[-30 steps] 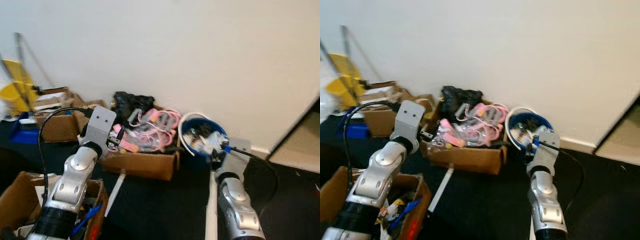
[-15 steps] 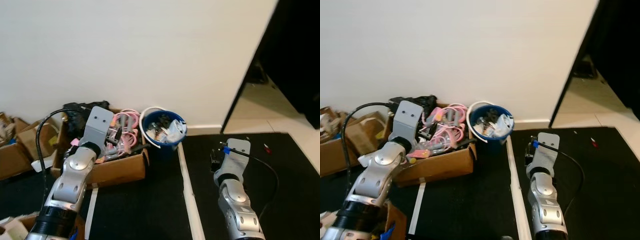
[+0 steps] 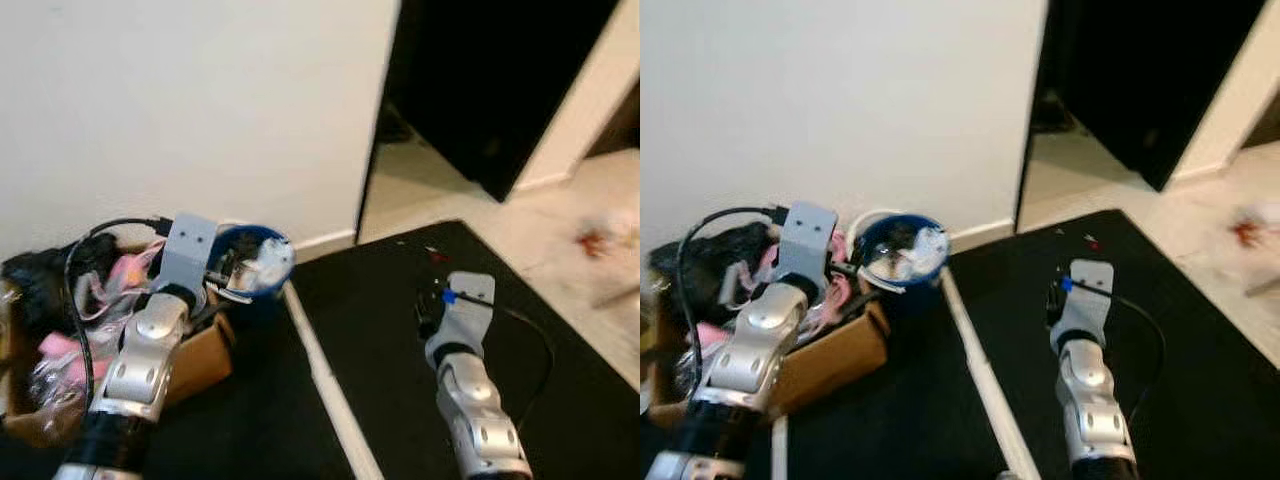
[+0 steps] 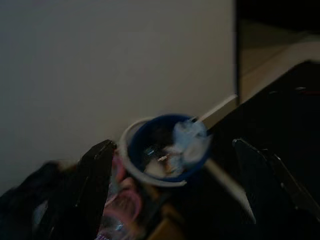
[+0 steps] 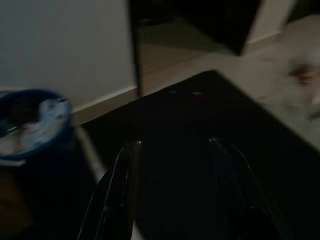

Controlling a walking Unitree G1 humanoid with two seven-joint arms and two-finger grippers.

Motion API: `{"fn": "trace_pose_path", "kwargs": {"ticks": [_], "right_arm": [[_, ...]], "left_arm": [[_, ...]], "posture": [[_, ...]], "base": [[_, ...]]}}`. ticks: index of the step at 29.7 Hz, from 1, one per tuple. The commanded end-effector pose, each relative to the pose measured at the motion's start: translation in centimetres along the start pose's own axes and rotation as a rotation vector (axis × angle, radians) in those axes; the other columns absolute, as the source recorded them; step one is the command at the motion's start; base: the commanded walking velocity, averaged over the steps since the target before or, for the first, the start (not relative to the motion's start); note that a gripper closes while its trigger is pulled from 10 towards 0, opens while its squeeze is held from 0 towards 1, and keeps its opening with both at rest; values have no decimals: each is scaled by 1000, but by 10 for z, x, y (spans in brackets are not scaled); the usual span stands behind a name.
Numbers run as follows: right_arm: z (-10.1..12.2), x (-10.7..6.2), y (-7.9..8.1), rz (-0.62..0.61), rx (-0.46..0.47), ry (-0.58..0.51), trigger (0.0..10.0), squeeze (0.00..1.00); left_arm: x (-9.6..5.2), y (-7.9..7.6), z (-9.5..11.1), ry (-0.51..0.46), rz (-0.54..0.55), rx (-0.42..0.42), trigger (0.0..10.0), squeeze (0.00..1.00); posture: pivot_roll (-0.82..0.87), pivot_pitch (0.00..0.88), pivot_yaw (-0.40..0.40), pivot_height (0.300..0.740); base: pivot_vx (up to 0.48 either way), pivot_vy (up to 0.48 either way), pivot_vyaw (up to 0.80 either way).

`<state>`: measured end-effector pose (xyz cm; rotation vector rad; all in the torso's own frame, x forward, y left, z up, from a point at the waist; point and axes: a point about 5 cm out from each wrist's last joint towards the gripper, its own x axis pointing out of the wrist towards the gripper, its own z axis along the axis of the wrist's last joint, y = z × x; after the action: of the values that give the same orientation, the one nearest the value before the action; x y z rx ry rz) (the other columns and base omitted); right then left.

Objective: Picking trash to rubbish bin

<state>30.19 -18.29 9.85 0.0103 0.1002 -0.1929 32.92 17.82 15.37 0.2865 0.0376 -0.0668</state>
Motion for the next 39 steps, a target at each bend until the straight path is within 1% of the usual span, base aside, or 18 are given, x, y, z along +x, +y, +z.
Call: {"fn": "trace_pose_path", "kwargs": {"ticks": [1,6,7,13,14,24,39], "right_arm": [[0,3,4,32,-20,17,10000,0],[3,8,7,63,-37,18,10000,0],[3,9,7,66,-37,18,10000,0],[4,11,12,79,-35,17,10000,0],[4,11,12,80,-33,17,10000,0],[-5,3,11,61,-19,32,10000,0],[-6,1,8,48,-18,36,10000,0]], "left_arm": [[-4,3,-6,15,32,-15,10000,0],[-10,6,-9,19,65,-25,10000,0],[-11,6,-9,19,70,-25,10000,0],[-10,6,-7,15,73,-26,10000,0],[-9,5,-7,13,70,-25,10000,0],[-7,1,-4,11,42,-32,10000,0],[-6,-3,-2,3,12,-39,10000,0]], "posture": [[1,109,-33,740],[4,110,-44,740],[12,106,-58,740],[12,104,-55,740],[8,106,-42,740],[4,109,-26,740],[0,121,-17,740]], "base": [[0,0,-800],[0,0,-800],[0,0,-800],[0,0,-800],[0,0,-800],[0,0,-800],[0,0,-800]]}}
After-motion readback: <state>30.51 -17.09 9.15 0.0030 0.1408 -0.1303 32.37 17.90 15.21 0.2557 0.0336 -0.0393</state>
